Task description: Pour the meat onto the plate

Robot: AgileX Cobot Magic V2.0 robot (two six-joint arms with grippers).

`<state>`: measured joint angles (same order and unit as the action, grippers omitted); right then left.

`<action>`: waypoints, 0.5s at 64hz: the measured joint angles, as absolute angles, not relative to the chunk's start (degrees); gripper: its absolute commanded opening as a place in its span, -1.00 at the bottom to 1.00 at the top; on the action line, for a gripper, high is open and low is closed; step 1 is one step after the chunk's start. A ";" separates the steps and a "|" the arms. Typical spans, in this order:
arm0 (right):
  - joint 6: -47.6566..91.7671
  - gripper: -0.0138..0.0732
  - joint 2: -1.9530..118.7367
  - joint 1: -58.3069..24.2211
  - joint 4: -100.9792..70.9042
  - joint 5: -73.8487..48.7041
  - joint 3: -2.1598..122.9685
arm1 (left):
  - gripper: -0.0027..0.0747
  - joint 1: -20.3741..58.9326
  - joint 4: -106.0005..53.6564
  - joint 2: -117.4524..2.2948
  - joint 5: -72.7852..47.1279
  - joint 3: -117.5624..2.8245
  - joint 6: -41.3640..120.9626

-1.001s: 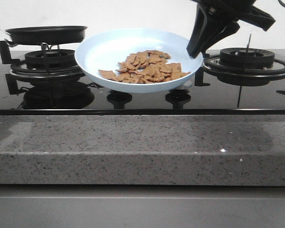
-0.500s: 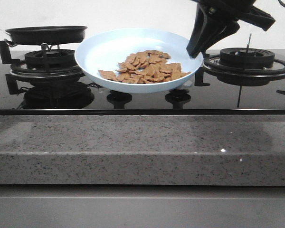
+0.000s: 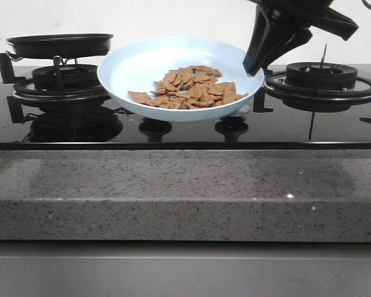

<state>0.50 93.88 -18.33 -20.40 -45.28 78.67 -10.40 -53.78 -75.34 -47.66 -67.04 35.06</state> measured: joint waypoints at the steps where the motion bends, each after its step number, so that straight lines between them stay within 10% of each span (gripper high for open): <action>1: 0.50 -0.82 93.88 -18.33 -20.40 -45.28 78.67 | -0.98 -9.67 -52.19 -74.22 -46.98 -67.04 34.18; 32: 0.50 -0.82 93.88 -18.33 -20.40 -45.28 78.67 | -0.98 8.81 -9.31 -52.85 -27.05 -53.90 8.43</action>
<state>0.50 93.88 -18.33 -20.40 -45.28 78.67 8.81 -9.31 -52.85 -27.05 -53.90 8.43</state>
